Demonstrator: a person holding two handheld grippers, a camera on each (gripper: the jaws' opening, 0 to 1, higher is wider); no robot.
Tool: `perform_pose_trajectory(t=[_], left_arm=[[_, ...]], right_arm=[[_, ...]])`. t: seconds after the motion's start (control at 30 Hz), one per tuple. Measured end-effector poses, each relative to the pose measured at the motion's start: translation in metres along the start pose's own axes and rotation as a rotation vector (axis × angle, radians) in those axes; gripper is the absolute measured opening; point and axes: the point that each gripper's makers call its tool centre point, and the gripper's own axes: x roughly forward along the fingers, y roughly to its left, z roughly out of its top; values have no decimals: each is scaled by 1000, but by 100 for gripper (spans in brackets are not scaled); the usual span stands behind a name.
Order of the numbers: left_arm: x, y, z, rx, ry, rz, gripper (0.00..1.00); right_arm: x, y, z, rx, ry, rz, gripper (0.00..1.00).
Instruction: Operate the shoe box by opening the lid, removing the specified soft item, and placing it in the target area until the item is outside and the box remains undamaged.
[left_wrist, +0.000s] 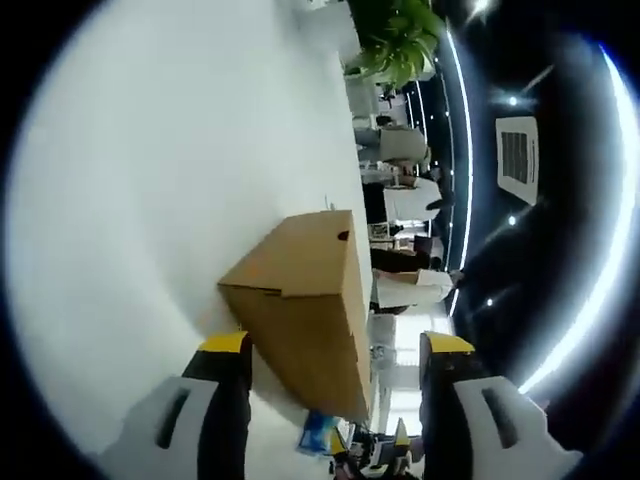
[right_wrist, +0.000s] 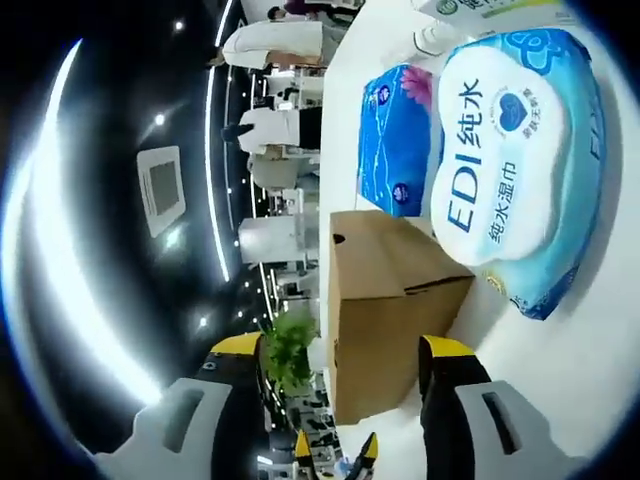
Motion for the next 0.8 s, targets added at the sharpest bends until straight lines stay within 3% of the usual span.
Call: perform_pose_trajectory(t=[0.03, 0.07, 0.1, 0.13, 0.2, 0.3, 0.47, 0.57, 0.7, 0.8], left_arm=[[1, 0, 4, -25, -25, -16, 65], [3, -5, 9, -59, -51, -74, 62], [4, -3, 6, -95, -22, -83, 61], [5, 5, 3, -62, 10, -62, 61], [6, 10, 2, -35, 10, -44, 55], [6, 7, -3, -40, 40, -64, 53], [13, 6, -7, -49, 57, -65, 54], [15, 4, -7, -41, 62, -61, 55], [16, 1, -5, -45, 37, -56, 53], [18, -1, -8, -57, 34, -46, 50]], right_arm=[[1, -2, 1, 17, -9, -3, 59], [3, -4, 1, 37, -13, -7, 58], [4, -6, 1, 30, -9, -9, 58], [5, -7, 0, 14, -6, -8, 58], [6, -8, -2, -13, -3, -6, 58], [11, -14, -2, 21, -4, -3, 59], [19, -23, -8, 0, 34, -31, 57], [19, -21, -6, -2, 17, -29, 57], [20, -15, -1, -6, -12, -27, 45], [22, -15, 0, 4, -7, -25, 42]])
